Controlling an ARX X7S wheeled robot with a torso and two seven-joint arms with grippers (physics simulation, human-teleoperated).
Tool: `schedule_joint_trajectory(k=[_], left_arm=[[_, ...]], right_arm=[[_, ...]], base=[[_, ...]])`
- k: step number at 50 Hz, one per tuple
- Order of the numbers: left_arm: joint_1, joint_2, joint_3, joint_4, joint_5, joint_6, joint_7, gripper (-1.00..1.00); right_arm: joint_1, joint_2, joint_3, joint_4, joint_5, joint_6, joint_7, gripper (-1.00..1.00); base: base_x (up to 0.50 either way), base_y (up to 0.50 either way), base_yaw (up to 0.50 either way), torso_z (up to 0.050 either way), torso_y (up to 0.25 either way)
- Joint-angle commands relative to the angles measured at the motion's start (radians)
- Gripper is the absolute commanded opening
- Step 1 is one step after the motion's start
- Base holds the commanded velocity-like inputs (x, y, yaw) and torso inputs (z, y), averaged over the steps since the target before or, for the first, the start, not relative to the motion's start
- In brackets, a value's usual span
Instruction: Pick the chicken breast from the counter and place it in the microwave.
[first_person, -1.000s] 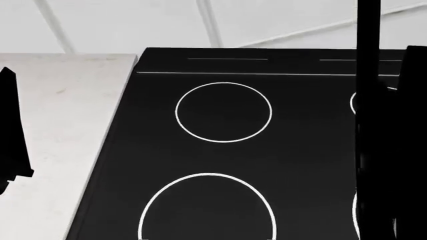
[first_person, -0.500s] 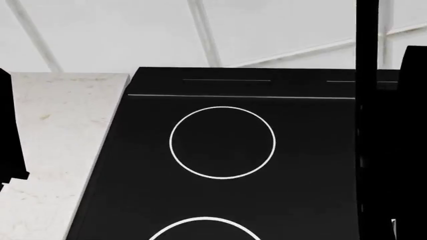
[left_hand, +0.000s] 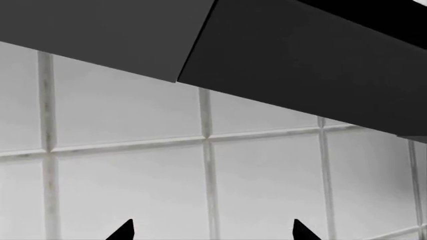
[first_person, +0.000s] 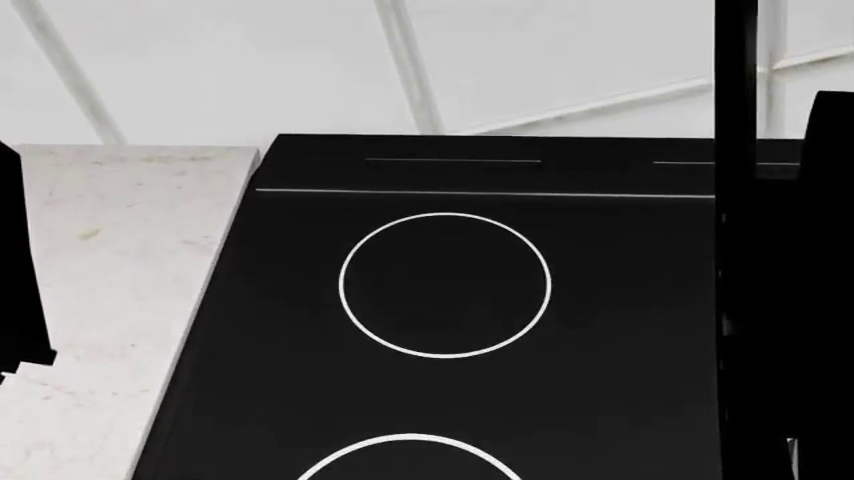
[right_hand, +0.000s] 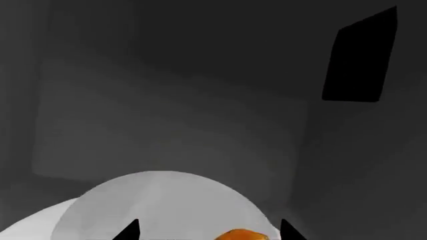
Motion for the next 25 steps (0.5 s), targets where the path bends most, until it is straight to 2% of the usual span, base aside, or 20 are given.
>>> schedule_joint_trajectory(k=[1, 13, 25], left_arm=[[0.001, -0.007, -0.001, 0.009, -0.011, -0.001, -0.010, 1.00], [-0.002, -0.011, 0.001, 0.008, -0.015, 0.000, -0.011, 1.00], [-0.010, -0.004, 0.012, -0.003, -0.003, 0.003, -0.005, 1.00]], right_arm=[[0.002, 0.000, 0.007, 0.000, 0.005, 0.012, -0.004, 1.00], [0.002, 0.000, 0.041, -0.074, -0.061, 0.021, -0.017, 1.00], [0.002, 0.000, 0.089, -0.288, -0.162, 0.096, -0.100, 1.00]], base=[[0.00, 0.00, 0.00, 0.000, 0.000], [0.00, 0.00, 0.00, 0.000, 0.000], [0.00, 0.00, 0.00, 0.000, 0.000]])
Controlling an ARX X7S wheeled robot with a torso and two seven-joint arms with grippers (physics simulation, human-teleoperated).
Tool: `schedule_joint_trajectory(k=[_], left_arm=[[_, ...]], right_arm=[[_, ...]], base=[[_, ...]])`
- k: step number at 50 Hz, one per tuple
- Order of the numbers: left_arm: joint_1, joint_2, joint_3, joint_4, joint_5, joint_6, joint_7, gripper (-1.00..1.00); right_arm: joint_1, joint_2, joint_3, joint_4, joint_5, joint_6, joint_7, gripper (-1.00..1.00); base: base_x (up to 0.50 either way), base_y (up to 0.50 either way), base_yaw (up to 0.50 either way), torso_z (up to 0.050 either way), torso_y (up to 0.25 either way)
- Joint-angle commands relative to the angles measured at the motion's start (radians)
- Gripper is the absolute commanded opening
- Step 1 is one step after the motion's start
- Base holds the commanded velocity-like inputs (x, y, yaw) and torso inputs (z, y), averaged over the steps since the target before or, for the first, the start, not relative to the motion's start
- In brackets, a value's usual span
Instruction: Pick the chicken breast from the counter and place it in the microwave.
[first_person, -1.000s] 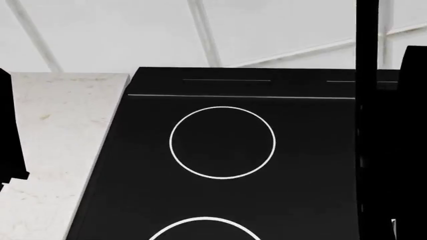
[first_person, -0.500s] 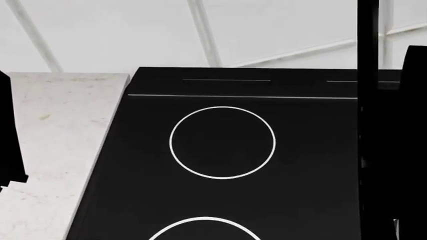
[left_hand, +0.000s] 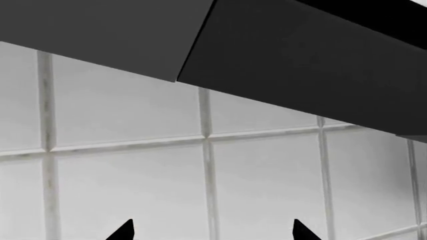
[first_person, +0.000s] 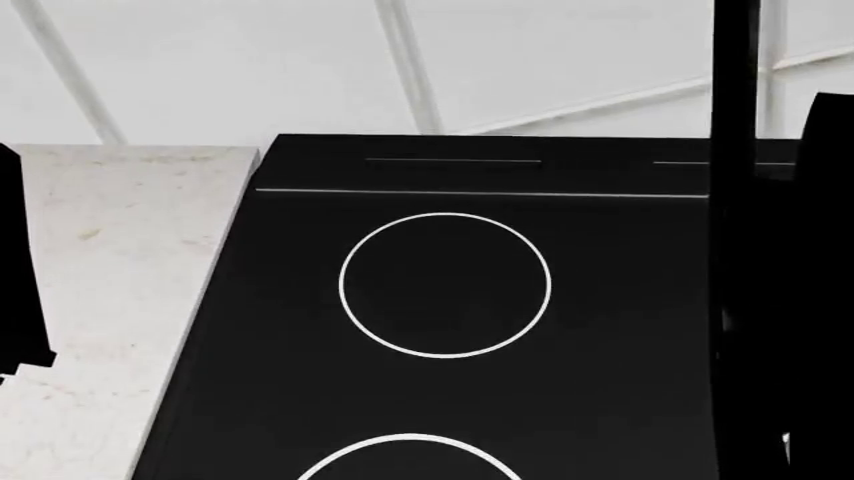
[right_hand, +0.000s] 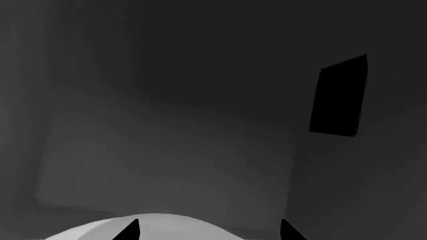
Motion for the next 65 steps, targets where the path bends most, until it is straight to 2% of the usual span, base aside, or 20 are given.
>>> schedule_joint_trajectory(k=[1, 15, 23, 24, 26, 34, 47, 65], left_arm=[[-0.012, 0.005, 0.011, -0.008, 0.007, -0.001, 0.001, 1.00], [-0.060, 0.024, 0.047, -0.031, 0.026, -0.014, 0.008, 1.00], [-0.061, 0.028, 0.055, -0.047, 0.044, -0.006, 0.028, 1.00], [-0.060, 0.029, 0.056, -0.049, 0.046, -0.004, 0.031, 1.00], [-0.052, 0.032, 0.062, -0.057, 0.059, 0.001, 0.043, 1.00], [-0.036, 0.042, 0.074, -0.076, 0.088, 0.016, 0.066, 1.00], [-0.016, 0.047, 0.085, -0.073, 0.101, 0.025, 0.070, 1.00], [-0.025, 0.039, 0.087, -0.053, 0.071, 0.014, 0.049, 1.00]], right_arm=[[0.001, 0.000, 0.029, -0.180, -0.112, 0.059, -0.083, 1.00], [0.001, 0.000, 0.056, -0.522, -0.288, 0.258, -0.274, 1.00], [-0.028, 0.034, -0.004, -0.830, -0.405, 0.512, -0.441, 1.00], [-0.044, 0.030, -0.011, -0.858, -0.465, 0.525, -0.495, 1.00], [-0.099, 0.000, -0.013, -0.905, -0.765, 0.526, -0.760, 1.00], [-0.285, 0.000, -0.006, -1.058, -1.624, 0.526, -1.522, 1.00], [-0.523, 0.000, -0.011, -1.247, -1.700, 0.523, -1.530, 1.00], [-0.728, 0.000, 0.012, -1.384, -1.716, 0.526, -1.530, 1.00]], base=[[0.00, 0.00, 0.00, 0.000, 0.000], [0.00, 0.00, 0.00, 0.000, 0.000], [0.00, 0.00, 0.00, 0.000, 0.000], [0.00, 0.00, 0.00, 0.000, 0.000], [0.00, 0.00, 0.00, 0.000, 0.000], [0.00, 0.00, 0.00, 0.000, 0.000], [0.00, 0.00, 0.00, 0.000, 0.000], [0.00, 0.00, 0.00, 0.000, 0.000]])
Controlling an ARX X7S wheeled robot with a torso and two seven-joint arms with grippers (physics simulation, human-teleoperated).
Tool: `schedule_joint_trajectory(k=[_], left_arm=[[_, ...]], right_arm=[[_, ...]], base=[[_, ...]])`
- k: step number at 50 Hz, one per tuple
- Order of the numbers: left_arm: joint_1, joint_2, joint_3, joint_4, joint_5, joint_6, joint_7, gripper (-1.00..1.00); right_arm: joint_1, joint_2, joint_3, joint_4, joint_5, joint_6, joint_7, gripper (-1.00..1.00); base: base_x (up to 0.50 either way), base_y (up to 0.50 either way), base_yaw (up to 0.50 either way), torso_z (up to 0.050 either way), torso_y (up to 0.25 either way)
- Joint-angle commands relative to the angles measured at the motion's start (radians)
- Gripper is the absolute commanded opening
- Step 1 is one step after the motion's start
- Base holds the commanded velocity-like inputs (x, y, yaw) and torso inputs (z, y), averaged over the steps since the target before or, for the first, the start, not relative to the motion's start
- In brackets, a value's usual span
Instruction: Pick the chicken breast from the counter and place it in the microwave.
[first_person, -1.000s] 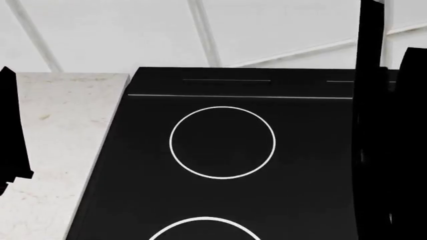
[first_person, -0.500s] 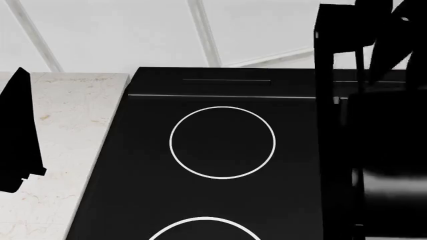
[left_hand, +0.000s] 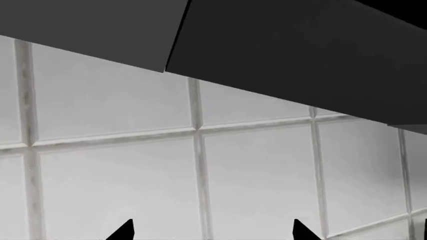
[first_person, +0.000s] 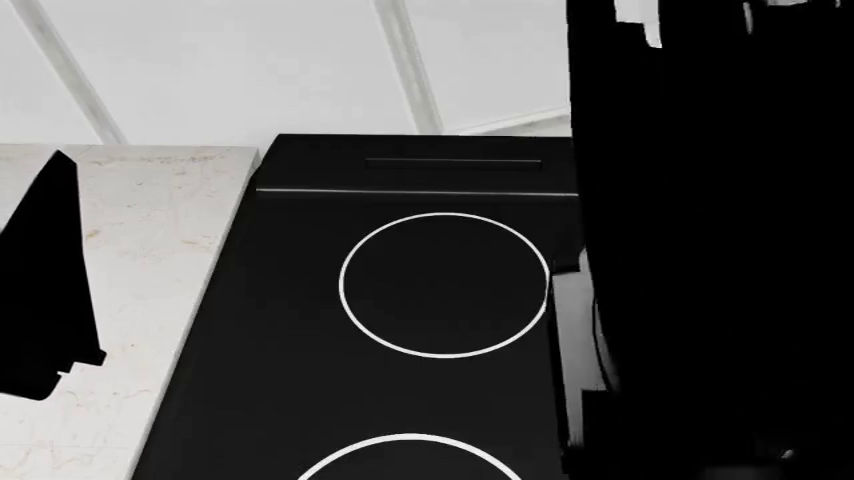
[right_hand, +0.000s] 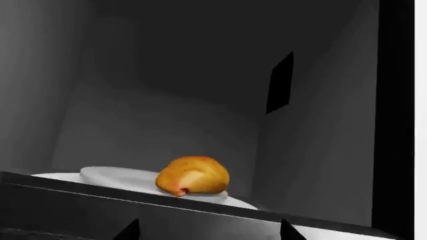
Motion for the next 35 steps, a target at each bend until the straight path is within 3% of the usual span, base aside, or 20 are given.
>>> schedule_joint_trajectory(k=[1, 7, 21, 35], left_arm=[[0.004, -0.002, 0.003, 0.003, -0.005, 0.002, -0.001, 1.00], [0.013, -0.006, -0.002, 0.003, -0.007, 0.007, -0.002, 1.00], [0.011, -0.006, 0.000, 0.005, -0.009, 0.007, -0.011, 1.00], [0.011, -0.002, 0.007, -0.004, 0.003, 0.013, -0.006, 1.00]], right_arm=[[-0.147, 0.000, 0.015, -0.108, -0.056, 0.005, -0.034, 1.00], [-0.236, 0.000, 0.026, -0.173, -0.066, 0.005, -0.034, 1.00], [-0.249, 0.000, 0.014, -0.196, -0.071, 0.005, -0.034, 1.00], [-0.159, 0.000, -0.019, -0.248, -0.093, 0.004, -0.034, 1.00]], base=[[0.00, 0.00, 0.00, 0.000, 0.000], [0.00, 0.00, 0.00, 0.000, 0.000], [0.00, 0.00, 0.00, 0.000, 0.000], [0.00, 0.00, 0.00, 0.000, 0.000]])
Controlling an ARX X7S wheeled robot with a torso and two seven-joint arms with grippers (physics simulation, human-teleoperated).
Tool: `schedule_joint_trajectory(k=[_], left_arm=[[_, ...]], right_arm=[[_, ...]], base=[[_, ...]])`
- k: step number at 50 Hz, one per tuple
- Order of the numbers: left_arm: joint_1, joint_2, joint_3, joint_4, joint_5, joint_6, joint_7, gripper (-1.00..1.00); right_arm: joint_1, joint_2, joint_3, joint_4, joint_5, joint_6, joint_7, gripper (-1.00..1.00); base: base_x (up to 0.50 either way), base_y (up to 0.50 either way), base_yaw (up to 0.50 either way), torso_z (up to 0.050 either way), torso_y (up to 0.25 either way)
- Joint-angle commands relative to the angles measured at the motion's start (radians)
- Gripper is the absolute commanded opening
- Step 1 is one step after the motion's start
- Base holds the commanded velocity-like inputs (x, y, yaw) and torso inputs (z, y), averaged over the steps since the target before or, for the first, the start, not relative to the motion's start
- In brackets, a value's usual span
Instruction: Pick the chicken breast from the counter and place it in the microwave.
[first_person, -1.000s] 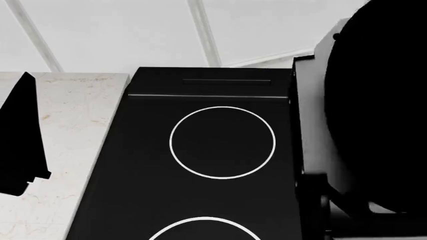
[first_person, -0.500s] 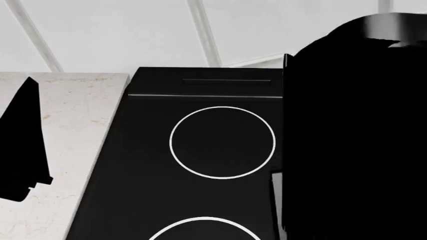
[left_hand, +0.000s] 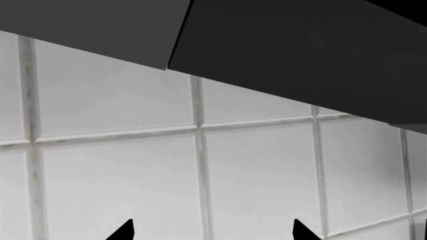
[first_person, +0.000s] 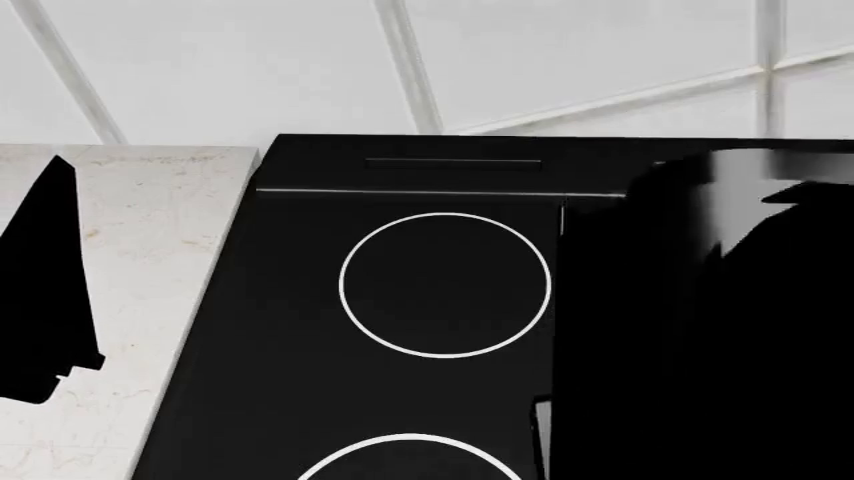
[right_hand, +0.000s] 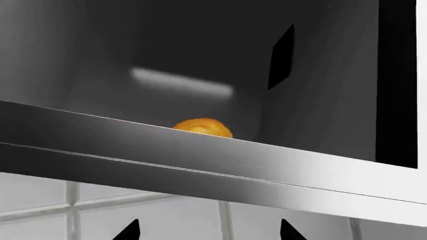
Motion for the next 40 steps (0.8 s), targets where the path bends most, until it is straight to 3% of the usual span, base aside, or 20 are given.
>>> schedule_joint_trajectory(k=[1, 15, 40], left_arm=[[-0.002, 0.003, 0.006, -0.007, 0.007, 0.004, 0.003, 1.00], [-0.015, 0.006, 0.016, -0.013, 0.010, 0.003, 0.008, 1.00], [-0.013, -0.012, 0.011, 0.008, -0.016, 0.000, -0.006, 1.00]], right_arm=[[0.054, 0.000, -0.018, -0.070, -0.008, 0.002, -0.001, 1.00], [0.185, 0.000, -0.099, -0.214, -0.027, 0.002, -0.001, 1.00], [0.152, 0.000, -0.061, -0.186, -0.056, 0.002, -0.001, 1.00]], base=[[0.00, 0.00, 0.00, 0.000, 0.000], [0.00, 0.00, 0.00, 0.000, 0.000], [0.00, 0.00, 0.00, 0.000, 0.000]])
